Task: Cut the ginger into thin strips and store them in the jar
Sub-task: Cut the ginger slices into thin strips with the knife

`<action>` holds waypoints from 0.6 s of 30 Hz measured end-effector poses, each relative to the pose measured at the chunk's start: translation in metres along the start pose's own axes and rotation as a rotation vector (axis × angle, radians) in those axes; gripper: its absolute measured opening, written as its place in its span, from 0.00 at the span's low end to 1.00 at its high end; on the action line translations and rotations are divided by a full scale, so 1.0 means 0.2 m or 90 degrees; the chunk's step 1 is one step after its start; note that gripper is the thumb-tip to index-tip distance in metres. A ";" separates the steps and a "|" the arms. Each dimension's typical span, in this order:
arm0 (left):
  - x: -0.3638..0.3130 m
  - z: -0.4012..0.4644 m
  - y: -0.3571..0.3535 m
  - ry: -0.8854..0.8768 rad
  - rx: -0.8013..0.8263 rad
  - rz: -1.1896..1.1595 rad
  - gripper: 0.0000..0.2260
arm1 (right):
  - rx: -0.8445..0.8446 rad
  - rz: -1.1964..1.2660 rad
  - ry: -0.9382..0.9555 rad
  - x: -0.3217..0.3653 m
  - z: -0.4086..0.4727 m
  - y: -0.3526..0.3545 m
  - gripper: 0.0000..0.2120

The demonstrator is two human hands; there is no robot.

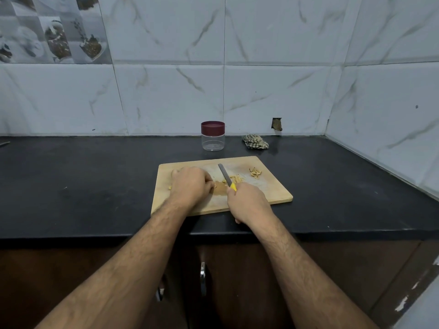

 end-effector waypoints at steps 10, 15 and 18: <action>0.01 -0.05 -0.01 -0.013 -0.032 -0.041 0.08 | 0.053 -0.110 0.044 0.07 -0.14 0.04 0.33; 0.01 -0.05 -0.02 -0.021 -0.030 -0.038 0.09 | 0.053 -0.122 0.048 0.09 -0.13 0.02 0.32; 0.01 -0.05 -0.03 -0.038 -0.029 -0.016 0.10 | 0.053 -0.128 0.049 0.10 -0.12 0.02 0.31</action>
Point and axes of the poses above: each hand's wrist, its own z-axis towards the middle knuckle, its own y-axis out of the back of the hand, x = y × z, the point moved 5 cm from there along z, towards the middle knuckle, and after that the axes turned 6 degrees about -y, right-handed, at the moved point
